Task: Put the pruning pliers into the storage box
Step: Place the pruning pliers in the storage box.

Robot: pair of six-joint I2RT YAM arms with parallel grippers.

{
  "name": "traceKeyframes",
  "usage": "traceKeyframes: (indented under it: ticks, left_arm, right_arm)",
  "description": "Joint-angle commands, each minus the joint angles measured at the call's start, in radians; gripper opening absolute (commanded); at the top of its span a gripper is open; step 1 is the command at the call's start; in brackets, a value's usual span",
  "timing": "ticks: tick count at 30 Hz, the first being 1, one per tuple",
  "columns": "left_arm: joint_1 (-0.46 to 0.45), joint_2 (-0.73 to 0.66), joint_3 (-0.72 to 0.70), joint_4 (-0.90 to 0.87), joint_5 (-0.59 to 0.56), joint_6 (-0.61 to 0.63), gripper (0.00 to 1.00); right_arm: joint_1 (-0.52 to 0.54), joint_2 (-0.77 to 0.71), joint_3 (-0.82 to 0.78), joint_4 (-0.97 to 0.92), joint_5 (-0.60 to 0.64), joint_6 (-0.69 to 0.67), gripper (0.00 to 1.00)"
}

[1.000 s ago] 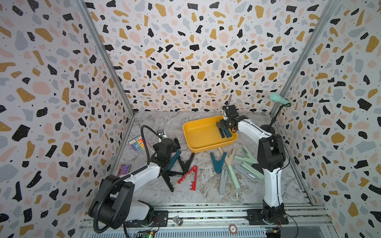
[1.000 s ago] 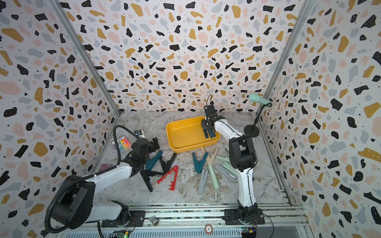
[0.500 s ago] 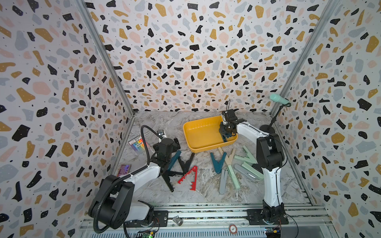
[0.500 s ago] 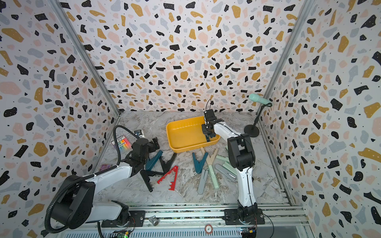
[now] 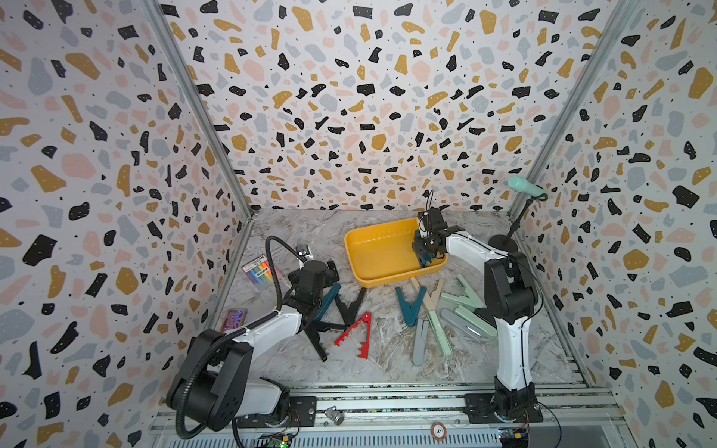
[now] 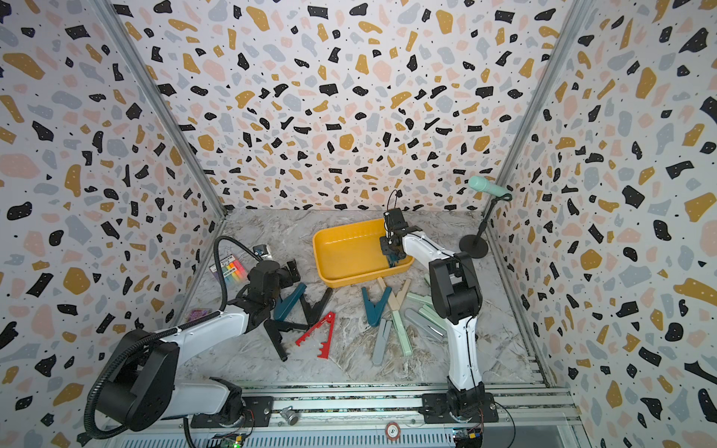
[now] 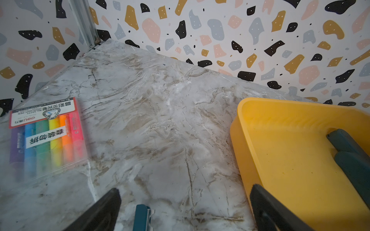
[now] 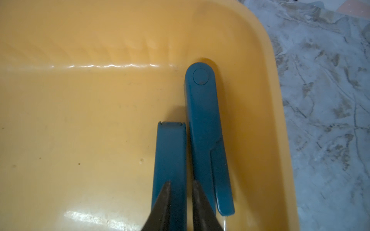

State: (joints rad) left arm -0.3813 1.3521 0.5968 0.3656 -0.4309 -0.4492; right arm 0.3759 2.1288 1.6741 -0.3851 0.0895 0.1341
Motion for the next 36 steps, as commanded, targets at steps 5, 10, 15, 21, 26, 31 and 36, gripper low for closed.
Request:
traceKeyframes:
  ticks: [5,10,15,21,26,31,36]
  left_arm:
    - [0.005,-0.01,-0.006,0.016,-0.025,0.009,0.99]
    - [0.005,-0.02,-0.012,0.013,-0.033,0.012,1.0]
    - [0.005,-0.016,-0.014,0.019,-0.029,0.007,0.99]
    - [0.005,-0.02,-0.011,0.009,-0.037,0.011,1.0]
    - [0.005,-0.02,-0.01,0.009,-0.037,0.009,1.0]
    - [0.005,-0.02,-0.01,0.009,-0.037,0.009,0.99]
    - [0.005,-0.022,-0.01,0.007,-0.035,0.007,0.99]
  right_arm:
    - [0.009,-0.082,-0.04,-0.11,-0.05,-0.002,0.16]
    - [0.004,-0.114,-0.104,-0.116,-0.061,-0.004,0.05]
    - [0.007,-0.086,-0.122,-0.132,-0.095,-0.008,0.01]
    - [0.015,-0.032,-0.122,-0.14,-0.092,-0.025,0.0]
    - [0.018,0.002,-0.124,-0.136,-0.079,-0.031,0.0]
    - [0.01,0.024,-0.132,-0.124,-0.044,-0.033,0.0]
    - [0.001,0.003,-0.12,-0.098,-0.053,-0.014,0.0]
